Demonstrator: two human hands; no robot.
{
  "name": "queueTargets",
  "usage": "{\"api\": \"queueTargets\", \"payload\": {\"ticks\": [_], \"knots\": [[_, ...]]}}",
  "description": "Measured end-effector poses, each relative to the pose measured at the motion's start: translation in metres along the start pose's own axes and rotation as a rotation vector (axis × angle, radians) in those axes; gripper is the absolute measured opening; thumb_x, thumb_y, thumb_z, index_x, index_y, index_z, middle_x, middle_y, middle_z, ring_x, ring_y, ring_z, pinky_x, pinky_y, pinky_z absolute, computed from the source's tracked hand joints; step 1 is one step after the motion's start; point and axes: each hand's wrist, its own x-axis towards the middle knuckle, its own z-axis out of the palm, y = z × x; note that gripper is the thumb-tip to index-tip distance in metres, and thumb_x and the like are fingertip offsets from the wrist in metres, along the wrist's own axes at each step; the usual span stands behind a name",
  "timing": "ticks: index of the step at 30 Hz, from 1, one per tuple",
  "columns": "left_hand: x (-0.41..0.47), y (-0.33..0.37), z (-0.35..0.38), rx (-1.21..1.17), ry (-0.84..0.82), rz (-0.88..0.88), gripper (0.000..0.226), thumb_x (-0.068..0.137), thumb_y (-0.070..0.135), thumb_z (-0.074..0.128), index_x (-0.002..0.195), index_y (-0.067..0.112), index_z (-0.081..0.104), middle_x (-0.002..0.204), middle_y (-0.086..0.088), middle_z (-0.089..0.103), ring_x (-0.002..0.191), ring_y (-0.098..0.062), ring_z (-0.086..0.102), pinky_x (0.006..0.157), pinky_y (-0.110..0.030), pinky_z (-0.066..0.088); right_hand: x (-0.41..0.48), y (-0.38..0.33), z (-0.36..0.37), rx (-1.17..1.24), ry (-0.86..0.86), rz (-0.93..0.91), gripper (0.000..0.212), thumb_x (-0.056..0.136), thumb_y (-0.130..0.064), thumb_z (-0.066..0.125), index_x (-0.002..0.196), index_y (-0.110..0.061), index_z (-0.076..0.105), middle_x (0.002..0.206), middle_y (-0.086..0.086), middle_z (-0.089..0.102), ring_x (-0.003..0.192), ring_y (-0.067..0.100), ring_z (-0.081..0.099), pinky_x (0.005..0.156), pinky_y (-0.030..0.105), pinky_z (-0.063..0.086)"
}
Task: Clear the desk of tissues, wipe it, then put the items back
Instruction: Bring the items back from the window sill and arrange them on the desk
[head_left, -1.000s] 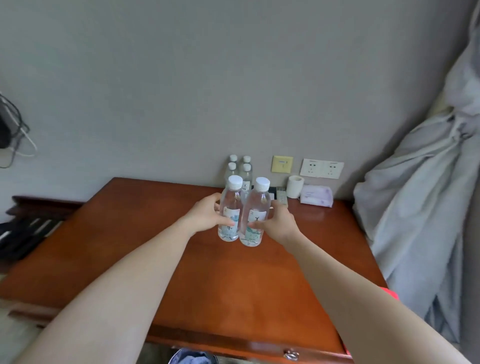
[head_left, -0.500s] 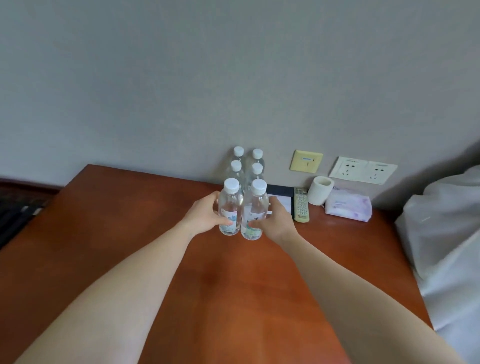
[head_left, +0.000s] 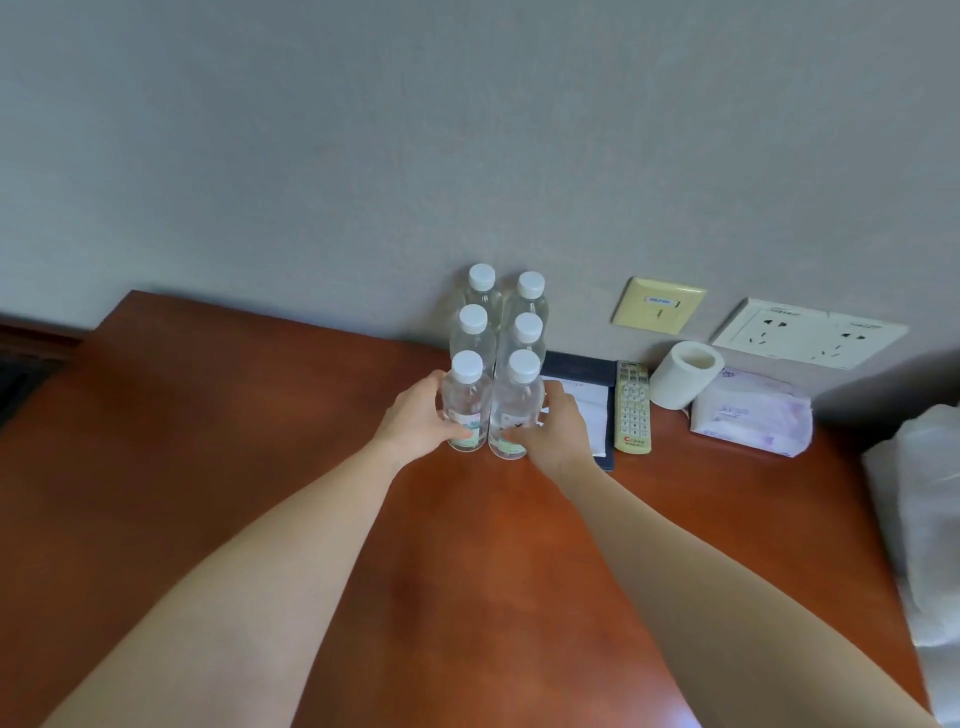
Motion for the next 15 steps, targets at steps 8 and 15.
{"api": "queueTargets", "payload": {"ticks": [8, 15], "knots": [[0.017, -0.004, 0.001, -0.066, 0.023, -0.002, 0.068, 0.065, 0.021, 0.087, 0.121, 0.034, 0.052, 0.117, 0.015, 0.066, 0.101, -0.010, 0.068, 0.096, -0.045, 0.053, 0.012, 0.000, 0.007, 0.051, 0.000, 0.002, 0.055, 0.077, -0.017, 0.079, 0.122, -0.016, 0.046, 0.122, 0.003, 0.050, 0.107, 0.022, 0.057, 0.091, 0.041, 0.051], [0.017, -0.001, 0.001, 0.005, 0.010, 0.010, 0.071, 0.066, 0.024, 0.086, 0.125, 0.033, 0.048, 0.120, 0.011, 0.065, 0.104, -0.015, 0.066, 0.095, -0.047, 0.052, 0.012, 0.001, 0.008, 0.031, -0.006, -0.002, 0.059, 0.077, -0.019, 0.079, 0.125, -0.012, 0.045, 0.123, 0.004, 0.048, 0.106, 0.022, 0.055, 0.088, 0.035, 0.048]]}}
